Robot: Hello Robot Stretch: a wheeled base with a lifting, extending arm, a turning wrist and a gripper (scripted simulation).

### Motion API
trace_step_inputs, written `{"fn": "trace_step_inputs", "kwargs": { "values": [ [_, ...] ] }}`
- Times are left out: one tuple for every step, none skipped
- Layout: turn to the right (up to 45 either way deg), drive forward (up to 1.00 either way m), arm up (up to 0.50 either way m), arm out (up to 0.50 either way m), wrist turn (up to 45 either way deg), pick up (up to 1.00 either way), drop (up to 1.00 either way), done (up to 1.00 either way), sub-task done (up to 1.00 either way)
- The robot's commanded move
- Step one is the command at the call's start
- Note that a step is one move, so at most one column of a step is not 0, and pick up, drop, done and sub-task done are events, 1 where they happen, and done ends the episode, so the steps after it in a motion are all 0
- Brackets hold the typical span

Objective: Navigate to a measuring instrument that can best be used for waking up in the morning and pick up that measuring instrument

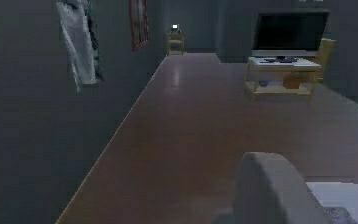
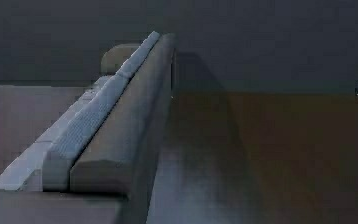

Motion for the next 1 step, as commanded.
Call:
{"fn": "trace_step_inputs", "kwargs": {
  "values": [
    [0.0, 1.00, 0.00, 0.00, 0.0, 0.00, 0.00, 0.00, 0.00]
  ]
}}
